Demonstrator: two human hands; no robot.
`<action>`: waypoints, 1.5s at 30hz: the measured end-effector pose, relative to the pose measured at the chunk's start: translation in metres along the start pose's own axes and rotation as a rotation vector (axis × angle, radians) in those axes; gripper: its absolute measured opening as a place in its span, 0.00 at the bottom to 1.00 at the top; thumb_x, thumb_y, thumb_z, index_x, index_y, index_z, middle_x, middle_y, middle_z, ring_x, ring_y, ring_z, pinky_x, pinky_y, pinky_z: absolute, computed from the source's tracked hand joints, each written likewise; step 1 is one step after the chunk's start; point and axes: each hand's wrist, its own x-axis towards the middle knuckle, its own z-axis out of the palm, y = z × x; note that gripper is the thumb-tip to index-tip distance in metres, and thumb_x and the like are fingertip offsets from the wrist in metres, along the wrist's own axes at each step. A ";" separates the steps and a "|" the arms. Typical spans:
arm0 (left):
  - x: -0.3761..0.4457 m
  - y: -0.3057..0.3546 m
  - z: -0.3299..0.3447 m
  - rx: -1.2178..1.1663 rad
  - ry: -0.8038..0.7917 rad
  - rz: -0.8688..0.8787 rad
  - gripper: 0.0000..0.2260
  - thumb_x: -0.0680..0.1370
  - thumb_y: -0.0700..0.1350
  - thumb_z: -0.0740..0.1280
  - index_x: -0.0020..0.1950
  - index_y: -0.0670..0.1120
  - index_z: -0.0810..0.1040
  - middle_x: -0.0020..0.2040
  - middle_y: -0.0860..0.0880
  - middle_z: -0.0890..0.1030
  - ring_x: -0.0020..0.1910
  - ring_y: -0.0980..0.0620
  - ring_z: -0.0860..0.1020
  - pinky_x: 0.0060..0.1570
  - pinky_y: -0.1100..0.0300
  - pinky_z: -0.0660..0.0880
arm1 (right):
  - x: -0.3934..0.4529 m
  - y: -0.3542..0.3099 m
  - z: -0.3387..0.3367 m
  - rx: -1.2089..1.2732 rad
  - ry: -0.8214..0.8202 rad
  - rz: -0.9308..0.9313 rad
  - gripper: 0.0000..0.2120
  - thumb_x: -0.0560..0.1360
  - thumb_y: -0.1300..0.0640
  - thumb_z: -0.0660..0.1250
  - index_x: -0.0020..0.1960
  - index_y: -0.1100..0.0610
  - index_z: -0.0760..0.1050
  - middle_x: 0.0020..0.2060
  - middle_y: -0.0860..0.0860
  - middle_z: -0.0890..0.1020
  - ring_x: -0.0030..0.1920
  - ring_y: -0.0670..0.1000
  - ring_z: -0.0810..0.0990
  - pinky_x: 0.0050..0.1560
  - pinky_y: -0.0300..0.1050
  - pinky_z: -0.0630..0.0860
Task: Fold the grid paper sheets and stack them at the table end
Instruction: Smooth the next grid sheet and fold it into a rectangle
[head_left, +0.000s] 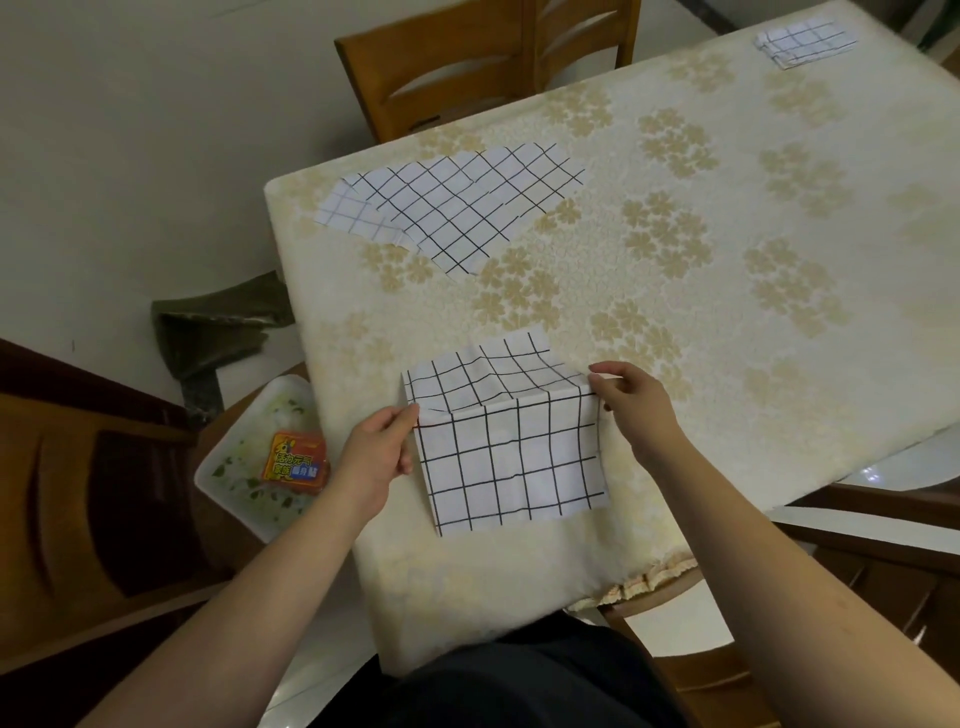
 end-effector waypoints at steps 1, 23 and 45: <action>0.000 0.004 -0.001 -0.012 0.014 0.010 0.07 0.79 0.46 0.67 0.49 0.43 0.78 0.32 0.46 0.68 0.22 0.55 0.65 0.27 0.60 0.66 | -0.003 -0.004 0.000 0.031 0.013 -0.023 0.06 0.77 0.55 0.69 0.53 0.54 0.80 0.37 0.50 0.80 0.34 0.43 0.75 0.39 0.37 0.72; 0.020 0.043 -0.059 0.069 0.045 0.344 0.11 0.66 0.55 0.73 0.39 0.49 0.78 0.38 0.46 0.82 0.41 0.46 0.81 0.48 0.53 0.76 | -0.106 -0.021 0.042 -0.515 0.364 -0.626 0.05 0.69 0.56 0.77 0.44 0.51 0.84 0.40 0.47 0.77 0.43 0.48 0.74 0.45 0.41 0.69; 0.031 -0.068 -0.105 -0.118 -0.066 -0.238 0.07 0.81 0.41 0.63 0.58 0.43 0.74 0.59 0.41 0.79 0.55 0.44 0.80 0.51 0.57 0.78 | -0.160 0.074 0.110 -0.743 -0.012 -0.279 0.08 0.76 0.52 0.69 0.54 0.49 0.81 0.45 0.44 0.76 0.48 0.48 0.74 0.47 0.42 0.70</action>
